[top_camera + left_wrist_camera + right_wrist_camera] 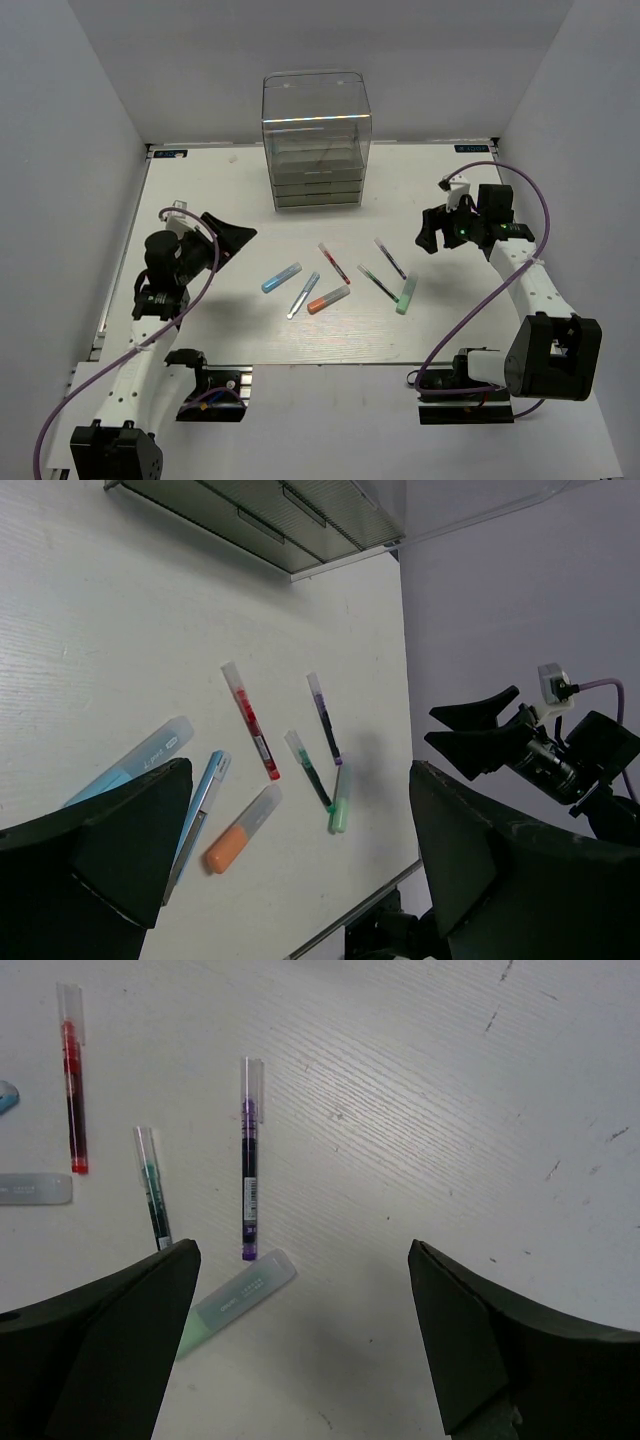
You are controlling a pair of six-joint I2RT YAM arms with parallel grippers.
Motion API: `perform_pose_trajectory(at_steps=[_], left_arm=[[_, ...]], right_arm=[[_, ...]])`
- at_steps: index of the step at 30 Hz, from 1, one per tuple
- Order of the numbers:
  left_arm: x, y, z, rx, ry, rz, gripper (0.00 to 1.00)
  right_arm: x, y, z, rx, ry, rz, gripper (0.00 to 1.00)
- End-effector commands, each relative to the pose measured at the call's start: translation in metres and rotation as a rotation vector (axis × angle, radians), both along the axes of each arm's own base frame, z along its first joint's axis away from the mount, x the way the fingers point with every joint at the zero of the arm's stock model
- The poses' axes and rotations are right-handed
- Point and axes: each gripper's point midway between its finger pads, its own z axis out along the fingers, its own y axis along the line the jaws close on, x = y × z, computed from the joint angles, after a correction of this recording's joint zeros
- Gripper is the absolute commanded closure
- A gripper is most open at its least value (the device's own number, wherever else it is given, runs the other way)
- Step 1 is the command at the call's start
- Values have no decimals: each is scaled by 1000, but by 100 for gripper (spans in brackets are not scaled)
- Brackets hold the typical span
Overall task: Sort the stationery into containers
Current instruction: Open the drawer
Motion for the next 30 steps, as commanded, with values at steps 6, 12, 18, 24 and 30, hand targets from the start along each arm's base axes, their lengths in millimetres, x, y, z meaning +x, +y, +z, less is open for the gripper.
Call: perform_pose_trajectory(at_steps=[6, 12, 18, 24, 30], left_arm=[[10, -4, 6, -17, -24, -22, 1], [20, -7, 1, -31, -8, -18, 5], [35, -20, -3, -73, -11, -44, 35], [58, -48, -11, -68, 15, -87, 68], [98, -87, -5, -58, -11, -78, 44]], right_arm=[[-9, 18, 14, 8, -76, 230, 10], [-18, 33, 19, 68, -88, 328, 10], [-5, 38, 30, 94, -117, 307, 92], [5, 44, 41, 138, -149, 279, 34], [3, 52, 35, 159, -158, 258, 41]])
